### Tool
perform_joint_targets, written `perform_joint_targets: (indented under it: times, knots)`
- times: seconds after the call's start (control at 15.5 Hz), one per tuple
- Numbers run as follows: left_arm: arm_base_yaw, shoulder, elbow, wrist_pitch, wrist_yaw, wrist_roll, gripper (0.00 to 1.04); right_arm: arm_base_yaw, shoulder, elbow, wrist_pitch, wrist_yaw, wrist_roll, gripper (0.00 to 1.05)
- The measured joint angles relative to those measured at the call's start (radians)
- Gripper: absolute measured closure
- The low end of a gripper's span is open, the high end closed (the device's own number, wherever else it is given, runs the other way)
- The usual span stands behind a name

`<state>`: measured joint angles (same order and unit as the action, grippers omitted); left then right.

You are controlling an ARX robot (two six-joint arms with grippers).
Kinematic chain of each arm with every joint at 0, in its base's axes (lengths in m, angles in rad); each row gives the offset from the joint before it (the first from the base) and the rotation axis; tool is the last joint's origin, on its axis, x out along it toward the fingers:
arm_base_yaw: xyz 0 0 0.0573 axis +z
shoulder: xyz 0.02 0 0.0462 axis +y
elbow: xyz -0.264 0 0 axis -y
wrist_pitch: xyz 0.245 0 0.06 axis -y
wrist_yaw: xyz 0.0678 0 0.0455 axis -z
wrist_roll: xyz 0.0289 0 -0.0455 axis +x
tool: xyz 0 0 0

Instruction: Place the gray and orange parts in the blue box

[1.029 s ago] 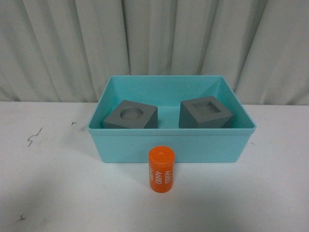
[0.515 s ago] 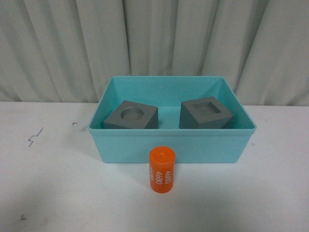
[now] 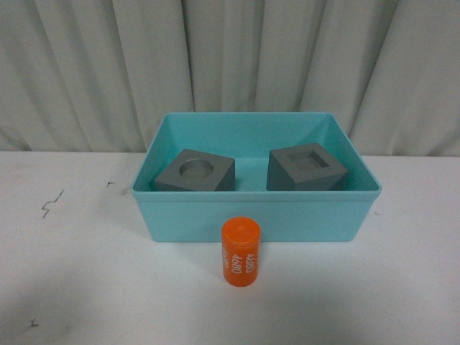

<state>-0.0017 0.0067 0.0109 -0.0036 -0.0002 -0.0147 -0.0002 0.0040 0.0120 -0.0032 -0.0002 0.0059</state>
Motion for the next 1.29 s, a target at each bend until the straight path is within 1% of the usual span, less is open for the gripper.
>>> perform_joint_targets:
  times: [0.26,1.29]
  knots:
    - [0.000,0.000,0.000,0.000,0.000,0.000,0.07,0.000,0.000,0.000,0.000,0.000,0.000,0.06]
    - [0.000,0.000,0.000,0.000,0.000,0.001,0.07,0.000,0.000,0.000,0.000,0.000,0.000,0.06]
